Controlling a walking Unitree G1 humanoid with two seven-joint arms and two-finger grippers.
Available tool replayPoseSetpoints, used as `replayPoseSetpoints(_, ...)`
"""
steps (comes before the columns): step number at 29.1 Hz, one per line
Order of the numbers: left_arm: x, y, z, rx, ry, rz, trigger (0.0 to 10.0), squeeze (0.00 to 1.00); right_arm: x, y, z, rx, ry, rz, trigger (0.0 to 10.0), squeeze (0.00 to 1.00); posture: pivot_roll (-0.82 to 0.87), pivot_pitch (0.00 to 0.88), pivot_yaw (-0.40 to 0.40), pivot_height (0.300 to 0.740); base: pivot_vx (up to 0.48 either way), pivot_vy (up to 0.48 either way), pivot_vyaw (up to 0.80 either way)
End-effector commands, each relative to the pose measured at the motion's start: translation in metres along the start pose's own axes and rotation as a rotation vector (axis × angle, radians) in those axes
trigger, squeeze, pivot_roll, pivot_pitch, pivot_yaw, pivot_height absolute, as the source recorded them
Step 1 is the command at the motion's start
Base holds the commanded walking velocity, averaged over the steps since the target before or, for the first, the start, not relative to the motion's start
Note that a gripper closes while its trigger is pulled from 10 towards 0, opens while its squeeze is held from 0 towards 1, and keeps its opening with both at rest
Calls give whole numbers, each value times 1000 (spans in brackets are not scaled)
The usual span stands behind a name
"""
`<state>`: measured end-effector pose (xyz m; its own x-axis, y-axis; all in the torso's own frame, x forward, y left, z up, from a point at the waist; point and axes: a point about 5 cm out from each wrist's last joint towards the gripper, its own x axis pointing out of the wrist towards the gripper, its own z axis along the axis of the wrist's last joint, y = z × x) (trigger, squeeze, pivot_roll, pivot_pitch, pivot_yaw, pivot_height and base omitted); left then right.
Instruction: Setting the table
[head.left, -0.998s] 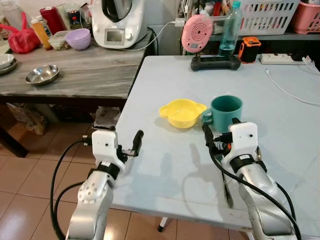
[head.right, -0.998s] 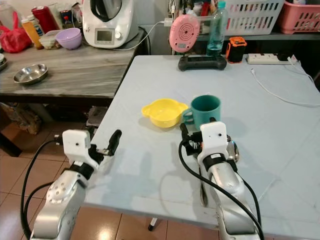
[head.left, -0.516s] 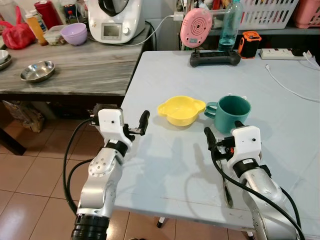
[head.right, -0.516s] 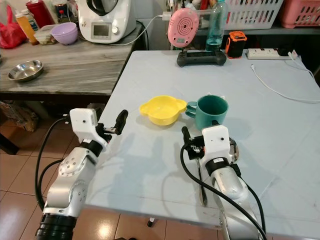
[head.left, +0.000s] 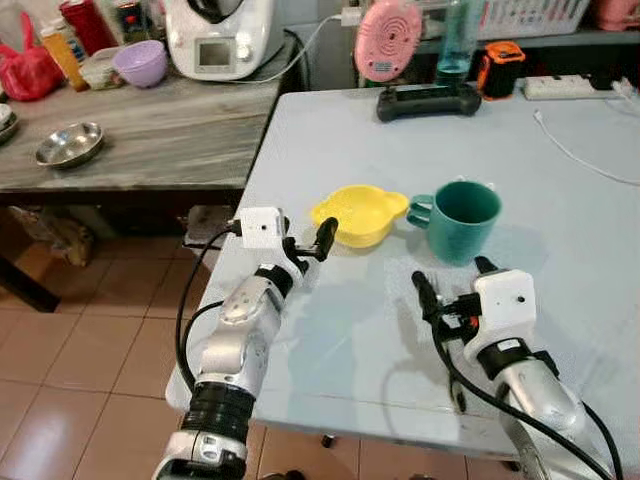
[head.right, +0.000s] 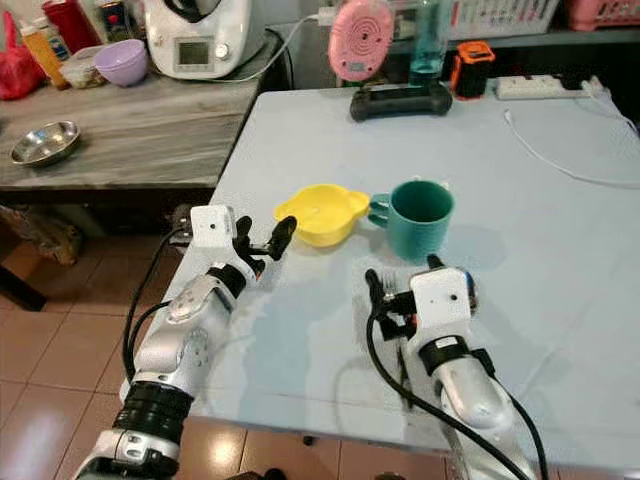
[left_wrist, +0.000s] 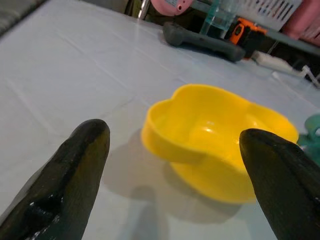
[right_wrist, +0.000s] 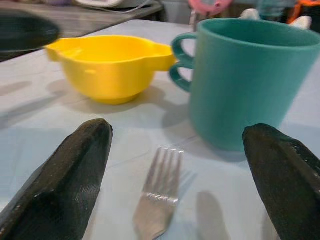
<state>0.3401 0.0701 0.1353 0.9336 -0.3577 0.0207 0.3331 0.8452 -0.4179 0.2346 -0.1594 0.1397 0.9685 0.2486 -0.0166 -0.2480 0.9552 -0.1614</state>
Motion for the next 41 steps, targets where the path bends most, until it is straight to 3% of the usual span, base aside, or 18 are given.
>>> replayPoseSetpoints(1, 1, 7, 3, -35, 2, 17, 10000, 0, -1, 8, 6, 14, -18, 57, 10000, 0, -293, 148, 165, 740, 0, 0, 0)
replayPoseSetpoints(11, 7, 14, 2, -125, 45, 57, 10000, 0, 3, 15, 8, 11, -18, 95, 10000, 0, -280, 139, 166, 740, 0, 0, 0)
replayPoseSetpoints(12, 8, 14, -1, -143, 67, 60, 4667, 0, 4, 15, 8, 11, -18, 99, 10000, 0, -278, 140, 165, 740, 0, 0, 0)
replayPoseSetpoints(13, 8, 14, -3, -150, 78, 59, 4667, 0, 4, 15, 7, 10, -18, 101, 10000, 0, -278, 140, 165, 740, 0, 0, 0)
replayPoseSetpoints(14, 8, 12, -4, -184, 87, 57, 2392, 0, 5, 15, 7, 10, -17, 103, 10000, 0, -278, 140, 165, 740, 0, 0, 0)
replayPoseSetpoints(16, 9, 11, -5, -207, 90, 59, 2392, 0, 5, 16, 7, 10, -17, 105, 10000, 0, -278, 140, 165, 740, 0, 0, 0)
replayPoseSetpoints(17, 10, 9, -5, -231, 90, 46, 353, 0, 5, 16, 7, 9, -17, 106, 10000, 0, -278, 140, 165, 740, 0, 0, 0)
replayPoseSetpoints(18, 10, 8, -5, -243, 88, 44, 196, 0, 5, 16, 7, 10, -17, 108, 10000, 0, -272, 141, 163, 740, 0, 0, 0)
replayPoseSetpoints(19, 10, 7, -4, -252, 86, 43, 353, 0, 5, 17, 7, 10, -16, 109, 10000, 0, -271, 141, 163, 740, 0, 0, 0)
replayPoseSetpoints(21, 12, 6, -3, -273, 81, 39, 2824, 0, 6, 19, 6, 11, -15, 113, 10000, 0, -269, 139, 164, 740, 0, 0, 0)
replayPoseSetpoints(22, 13, 4, -1, -296, 82, 35, 6941, 0, 6, 19, 6, 12, -15, 114, 10000, 0, -268, 139, 165, 740, 0, 0, 0)
replayPoseSetpoints(23, 13, 4, -1, -305, 82, 32, 6941, 0, 6, 20, 6, 13, -15, 115, 10000, 0, -268, 138, 165, 740, 0, 0, 0)
replayPoseSetpoints(26, 15, 1, 1, -338, 85, 25, 10000, 0, 7, 20, 6, 13, -16, 117, 10000, 0, -267, 138, 166, 740, 0, 0, 0)
replayPoseSetpoints(34, 22, -8, 3, -428, 121, 6, 10000, 0, 9, 23, 4, 17, -17, 120, 10000, 0, -263, 135, 174, 740, 0, 0, 0)
replayPoseSetpoints(36, 23, -9, 1, -412, 139, 3, 3882, 0, 9, 23, 4, 15, -19, 121, 10000, 0, -263, 133, 174, 740, 0, 0, 0)
replayPoseSetpoints(37, 23, -9, 0, -404, 140, -1, 3882, 0, 9, 23, 4, 15, -19, 121, 10000, 0, -264, 132, 174, 740, 0, 0, 0)
replayPoseSetpoints(39, 24, -12, 1, -414, 141, -13, 0, 0, 10, 23, 4, 15, -20, 123, 10000, 0, -264, 131, 174, 740, 0, 0, 0)
replayPoseSetpoints(41, 24, -16, 2, -428, 138, -26, 0, 0, 10, 23, 4, 14, -20, 124, 10000, 0, -263, 127, 173, 740, 0, 0, 0)
